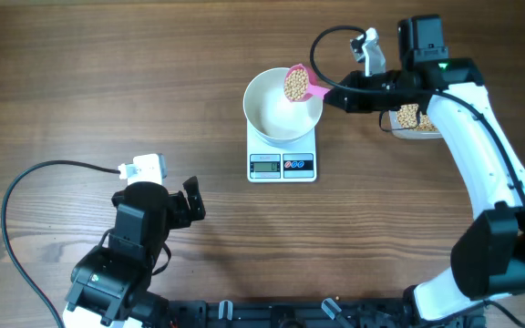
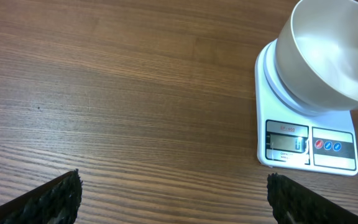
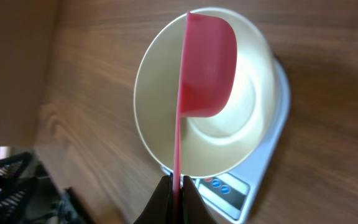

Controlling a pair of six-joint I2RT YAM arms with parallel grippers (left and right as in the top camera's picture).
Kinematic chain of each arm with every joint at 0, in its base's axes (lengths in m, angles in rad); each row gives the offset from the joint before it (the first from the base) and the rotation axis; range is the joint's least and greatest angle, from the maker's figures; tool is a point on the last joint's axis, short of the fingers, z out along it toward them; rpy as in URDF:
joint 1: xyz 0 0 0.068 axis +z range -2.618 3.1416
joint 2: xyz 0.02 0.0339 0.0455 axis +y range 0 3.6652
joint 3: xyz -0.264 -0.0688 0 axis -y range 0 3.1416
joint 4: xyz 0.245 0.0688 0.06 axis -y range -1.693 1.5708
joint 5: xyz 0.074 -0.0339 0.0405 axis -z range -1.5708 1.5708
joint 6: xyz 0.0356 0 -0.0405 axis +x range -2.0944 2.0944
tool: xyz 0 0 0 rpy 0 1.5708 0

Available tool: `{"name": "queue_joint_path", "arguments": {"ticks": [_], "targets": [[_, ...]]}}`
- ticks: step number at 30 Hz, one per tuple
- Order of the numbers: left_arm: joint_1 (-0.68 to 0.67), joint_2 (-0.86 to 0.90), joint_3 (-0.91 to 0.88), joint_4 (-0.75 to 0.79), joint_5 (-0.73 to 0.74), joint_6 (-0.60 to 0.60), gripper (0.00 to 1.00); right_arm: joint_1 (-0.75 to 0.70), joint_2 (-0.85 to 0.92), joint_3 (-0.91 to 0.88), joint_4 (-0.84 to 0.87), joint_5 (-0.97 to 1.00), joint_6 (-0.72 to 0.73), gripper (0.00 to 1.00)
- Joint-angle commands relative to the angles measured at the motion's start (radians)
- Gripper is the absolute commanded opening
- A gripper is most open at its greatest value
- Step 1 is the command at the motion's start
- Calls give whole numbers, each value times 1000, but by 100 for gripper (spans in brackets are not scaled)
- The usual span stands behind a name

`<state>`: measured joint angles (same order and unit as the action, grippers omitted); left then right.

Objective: Scoop item into bowl and weigh 150g on scale
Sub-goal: 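Tip the scoop to pour soybeans into the white bowl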

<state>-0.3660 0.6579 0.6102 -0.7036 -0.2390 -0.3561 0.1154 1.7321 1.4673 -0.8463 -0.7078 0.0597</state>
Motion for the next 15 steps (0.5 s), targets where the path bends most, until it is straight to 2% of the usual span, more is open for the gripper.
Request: {"name": "queue_joint_path", "arguments": {"ticks": [1, 8, 15], "targets": [[6, -2, -6, 3, -13, 11, 100, 43, -44, 25, 8, 90, -92, 4], [6, -2, -6, 3, -13, 11, 100, 194, -55, 25, 7, 395, -114, 4], [6, -2, -6, 3, -13, 11, 100, 270, -81, 25, 8, 551, -170, 5]]}}
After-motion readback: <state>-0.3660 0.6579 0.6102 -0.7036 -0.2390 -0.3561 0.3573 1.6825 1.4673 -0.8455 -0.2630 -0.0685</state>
